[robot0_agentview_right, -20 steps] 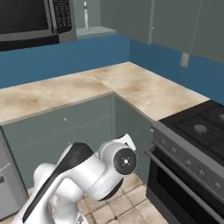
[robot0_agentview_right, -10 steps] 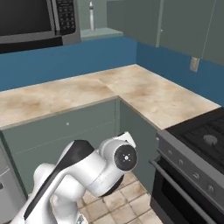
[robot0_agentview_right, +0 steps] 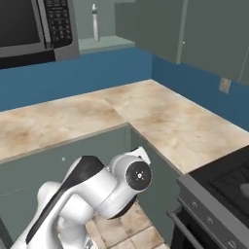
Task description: Move the cutting board and knife to the sink. Then move spray from the cabinet to the counter.
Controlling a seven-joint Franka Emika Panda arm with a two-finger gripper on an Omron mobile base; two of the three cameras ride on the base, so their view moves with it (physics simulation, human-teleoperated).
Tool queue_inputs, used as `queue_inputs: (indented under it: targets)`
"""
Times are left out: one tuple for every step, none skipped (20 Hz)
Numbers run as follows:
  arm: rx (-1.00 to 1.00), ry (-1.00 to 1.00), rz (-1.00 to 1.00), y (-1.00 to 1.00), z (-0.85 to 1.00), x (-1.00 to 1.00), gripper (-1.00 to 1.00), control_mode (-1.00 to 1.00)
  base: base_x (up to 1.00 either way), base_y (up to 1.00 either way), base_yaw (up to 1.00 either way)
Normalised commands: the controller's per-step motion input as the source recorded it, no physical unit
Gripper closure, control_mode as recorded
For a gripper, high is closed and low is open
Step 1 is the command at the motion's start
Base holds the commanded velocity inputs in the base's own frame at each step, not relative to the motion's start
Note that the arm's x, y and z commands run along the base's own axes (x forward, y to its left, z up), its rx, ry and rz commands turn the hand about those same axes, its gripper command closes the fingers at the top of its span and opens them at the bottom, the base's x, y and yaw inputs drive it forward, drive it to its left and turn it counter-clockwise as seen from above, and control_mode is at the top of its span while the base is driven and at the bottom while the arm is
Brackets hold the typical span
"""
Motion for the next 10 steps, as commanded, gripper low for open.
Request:
queue_inputs:
  targets:
    - [0.00, 0.00, 0.00, 0.00, 0.00, 0.00, -1.00, 1.00, 0.91, 0.00, 0.03]
    - [0.00, 0.00, 0.00, 0.00, 0.00, 0.00, -1.00, 1.00, 0.89, 0.00, 0.04]
    - [0.00, 0.00, 0.00, 0.00, 0.00, 0.00, -1.00, 1.00, 0.85, 0.00, 0.04]
    - [0.00, 0.00, 0.00, 0.00, 0.00, 0.00, -1.00, 1.00, 0.85, 0.00, 0.04]
    - [0.00, 0.00, 0.00, 0.00, 0.00, 0.00, -1.00, 1.00, 0.85, 0.00, 0.04]
    - [0.00, 0.00, 0.00, 0.00, 0.00, 0.00, -1.00, 1.00, 0.86, 0.00, 0.04]
    - [0.00, 0.00, 0.00, 0.00, 0.00, 0.00, -1.00, 1.00, 0.88, 0.00, 0.04]
    - [0.00, 0.00, 0.00, 0.00, 0.00, 0.00, -1.00, 1.00, 0.88, 0.00, 0.04]
    - [0.00, 0.00, 0.00, 0.00, 0.00, 0.00, -1.00, 1.00, 0.88, 0.00, 0.04]
    - [0.00, 0.00, 0.00, 0.00, 0.00, 0.00, -1.00, 1.00, 0.87, 0.00, 0.04]
